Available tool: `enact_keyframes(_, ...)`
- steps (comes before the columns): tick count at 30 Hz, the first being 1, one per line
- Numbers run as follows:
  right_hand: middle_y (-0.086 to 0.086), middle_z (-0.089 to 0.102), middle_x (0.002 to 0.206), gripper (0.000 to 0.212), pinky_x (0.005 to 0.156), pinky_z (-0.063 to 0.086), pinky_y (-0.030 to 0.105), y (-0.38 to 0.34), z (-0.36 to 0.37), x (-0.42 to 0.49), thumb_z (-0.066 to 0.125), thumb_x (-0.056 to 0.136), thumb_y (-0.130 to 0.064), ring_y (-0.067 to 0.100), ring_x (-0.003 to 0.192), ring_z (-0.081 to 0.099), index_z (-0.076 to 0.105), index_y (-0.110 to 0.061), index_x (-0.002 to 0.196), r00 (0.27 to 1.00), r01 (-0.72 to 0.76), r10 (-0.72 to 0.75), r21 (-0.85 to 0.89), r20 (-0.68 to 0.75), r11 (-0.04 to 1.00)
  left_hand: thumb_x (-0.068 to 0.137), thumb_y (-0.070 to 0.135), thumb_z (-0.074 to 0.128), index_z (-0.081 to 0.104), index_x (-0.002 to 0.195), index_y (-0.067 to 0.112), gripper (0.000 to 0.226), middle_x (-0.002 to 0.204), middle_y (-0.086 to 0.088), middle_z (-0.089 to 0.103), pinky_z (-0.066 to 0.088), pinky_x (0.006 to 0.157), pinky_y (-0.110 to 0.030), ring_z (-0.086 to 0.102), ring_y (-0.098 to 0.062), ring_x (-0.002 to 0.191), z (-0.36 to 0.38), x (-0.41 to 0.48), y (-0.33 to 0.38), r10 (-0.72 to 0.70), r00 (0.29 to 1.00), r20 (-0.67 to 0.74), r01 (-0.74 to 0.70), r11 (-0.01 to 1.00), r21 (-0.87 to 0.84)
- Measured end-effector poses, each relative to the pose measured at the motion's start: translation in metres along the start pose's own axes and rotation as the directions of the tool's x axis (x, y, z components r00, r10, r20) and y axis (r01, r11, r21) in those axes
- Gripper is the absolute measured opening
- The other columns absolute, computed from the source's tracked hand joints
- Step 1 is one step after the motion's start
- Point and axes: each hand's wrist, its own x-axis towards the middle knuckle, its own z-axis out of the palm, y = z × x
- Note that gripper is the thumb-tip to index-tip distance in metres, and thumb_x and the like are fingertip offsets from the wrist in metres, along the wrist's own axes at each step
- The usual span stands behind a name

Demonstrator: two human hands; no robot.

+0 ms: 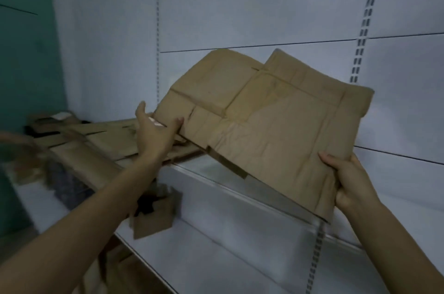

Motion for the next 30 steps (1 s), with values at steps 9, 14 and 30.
enact_keyframes(9, 0.014, 0.066, 0.118, 0.046, 0.053, 0.056, 0.034, 0.074, 0.162, 0.059, 0.063, 0.083, 0.003, 0.029, 0.095, 0.067, 0.053, -0.007, 0.127, 0.96, -0.245, 0.23, 0.085, 0.158, 0.966, 0.094, 0.041, 0.053, -0.017, 0.149, 0.032, 0.089, 0.128, 0.014, 0.047, 0.052, 0.072, -0.015, 0.063, -0.01, 0.098, -0.034, 0.023, -0.025, -0.134, 0.976, 0.175, 0.167, 0.967, -0.192)
enact_keyframes(14, 0.01, 0.064, 0.119, 0.041, 0.057, 0.055, 0.033, 0.104, 0.257, 0.084, 0.058, 0.088, 0.003, 0.028, 0.097, 0.066, 0.052, -0.006, 0.128, 0.958, -0.267, 0.256, 0.071, 0.131, 0.961, 0.1, 0.042, 0.038, -0.013, 0.149, 0.035, 0.071, 0.115, 0.001, 0.061, 0.058, 0.067, -0.031, 0.07, -0.014, 0.072, -0.058, 0.097, -0.04, -0.109, 0.987, 0.116, 0.137, 0.951, -0.279)
enact_keyframes(30, -0.002, 0.025, 0.157, 0.076, 0.116, 0.018, 0.036, 0.245, 0.353, 0.177, 0.041, 0.084, -0.072, 0.021, 0.142, 0.026, 0.031, -0.031, 0.147, 0.807, 0.533, 0.187, -0.827, 0.561, 0.181, 0.078, -0.006, 0.071, 0.043, 0.132, -0.002, 0.06, 0.13, -0.012, 0.046, 0.054, 0.048, -0.018, 0.059, -0.026, 0.099, -0.055, 0.241, -0.188, -0.451, 0.846, 0.285, 0.476, 0.879, -0.022)
